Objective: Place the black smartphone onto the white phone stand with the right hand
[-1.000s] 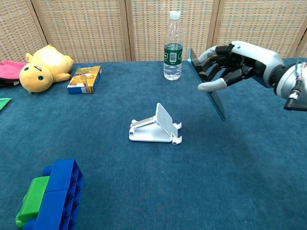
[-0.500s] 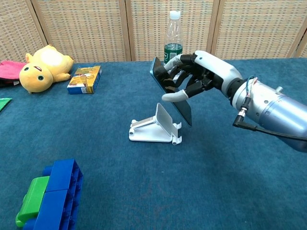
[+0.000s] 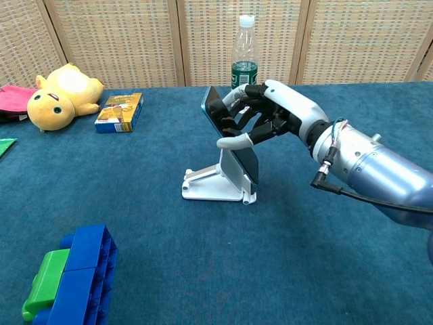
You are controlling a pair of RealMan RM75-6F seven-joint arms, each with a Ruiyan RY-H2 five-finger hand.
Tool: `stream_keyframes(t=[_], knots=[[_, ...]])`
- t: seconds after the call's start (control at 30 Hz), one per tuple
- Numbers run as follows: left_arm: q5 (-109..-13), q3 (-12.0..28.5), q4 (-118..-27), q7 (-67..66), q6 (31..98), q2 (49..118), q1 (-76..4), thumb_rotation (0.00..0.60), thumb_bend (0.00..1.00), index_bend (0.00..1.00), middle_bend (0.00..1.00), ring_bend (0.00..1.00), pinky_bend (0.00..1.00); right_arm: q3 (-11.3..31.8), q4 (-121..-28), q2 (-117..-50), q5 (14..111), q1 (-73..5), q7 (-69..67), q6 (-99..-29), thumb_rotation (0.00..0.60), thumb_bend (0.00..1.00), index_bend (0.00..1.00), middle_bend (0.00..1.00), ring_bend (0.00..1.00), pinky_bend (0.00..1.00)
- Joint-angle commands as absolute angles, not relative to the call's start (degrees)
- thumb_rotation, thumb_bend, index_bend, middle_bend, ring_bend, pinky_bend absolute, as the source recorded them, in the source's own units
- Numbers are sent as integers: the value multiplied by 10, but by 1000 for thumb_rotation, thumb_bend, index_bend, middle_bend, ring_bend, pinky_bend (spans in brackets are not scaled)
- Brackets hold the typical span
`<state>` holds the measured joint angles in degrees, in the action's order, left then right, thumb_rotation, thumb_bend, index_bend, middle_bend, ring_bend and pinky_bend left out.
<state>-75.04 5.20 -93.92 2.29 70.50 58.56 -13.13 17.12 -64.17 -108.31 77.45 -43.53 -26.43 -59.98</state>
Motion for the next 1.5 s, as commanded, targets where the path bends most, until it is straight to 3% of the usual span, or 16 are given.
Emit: stream_keyframes(t=[0.03, 1.27, 1.4, 1.5], knots=[[-750, 52, -940, 22, 704, 585, -132, 600, 0, 0, 0, 0, 0, 168, -636, -1090, 775, -436, -264, -600, 600, 403, 447, 500, 496, 495], [-742, 53, -938, 34, 696, 580, -136, 600, 0, 0, 0, 0, 0, 144, -544, -1139, 790, -448, -270, -591, 600, 397, 447, 492, 496, 495], [-741, 53, -938, 34, 695, 580, -137, 600, 0, 0, 0, 0, 0, 138, -541, -1138, 798, -446, -276, -594, 600, 370, 442, 462, 495, 495], [-740, 53, -938, 33, 695, 580, -137, 600, 0, 0, 0, 0, 0, 131, -545, -1130, 806, -447, -290, -589, 600, 325, 362, 344, 448, 495]])
